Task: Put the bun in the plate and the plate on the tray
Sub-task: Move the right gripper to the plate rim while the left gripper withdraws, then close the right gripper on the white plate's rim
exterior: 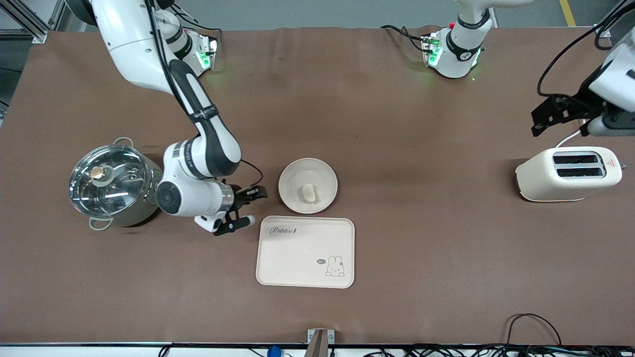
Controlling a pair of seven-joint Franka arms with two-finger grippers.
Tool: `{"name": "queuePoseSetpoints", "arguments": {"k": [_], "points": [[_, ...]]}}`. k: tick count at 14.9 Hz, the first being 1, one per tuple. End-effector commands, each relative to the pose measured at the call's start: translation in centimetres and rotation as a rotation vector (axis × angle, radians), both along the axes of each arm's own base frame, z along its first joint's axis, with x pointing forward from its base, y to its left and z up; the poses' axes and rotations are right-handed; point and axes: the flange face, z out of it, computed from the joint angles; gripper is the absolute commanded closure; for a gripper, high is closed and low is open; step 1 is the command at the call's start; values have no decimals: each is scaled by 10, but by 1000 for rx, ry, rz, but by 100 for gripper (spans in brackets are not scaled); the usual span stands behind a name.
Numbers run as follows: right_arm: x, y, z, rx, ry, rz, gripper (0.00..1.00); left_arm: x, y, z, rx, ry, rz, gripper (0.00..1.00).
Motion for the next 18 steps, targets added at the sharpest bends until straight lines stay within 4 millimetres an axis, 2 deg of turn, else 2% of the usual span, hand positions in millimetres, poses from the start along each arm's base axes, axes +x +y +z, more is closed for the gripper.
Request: {"name": "queuePoseSetpoints", "arguments": {"k": [1,3,5,7,9,15,18], "points": [[-5,18,-15,48,5,-27,39,-10,2,1,-11,-23,-38,0],[-8,20,-23,47,16,-29,40,3,0,5,-7,-22,-47,0],[-13,29,-29,46,19,-20,44,5,-6,16,-7,6,-55,0],[-18,42,-34,48,10,-13,47,8,-2,15,-3,17,-51,0],[-19,41,-43,41,17,-13,50,10,3,12,-7,23,-45,0],[-24,47,-46,51,11,28,56,11,6,11,-4,24,-37,0],[-23,37,-54,58,8,57,58,11,6,11,-6,26,-30,0]]}}
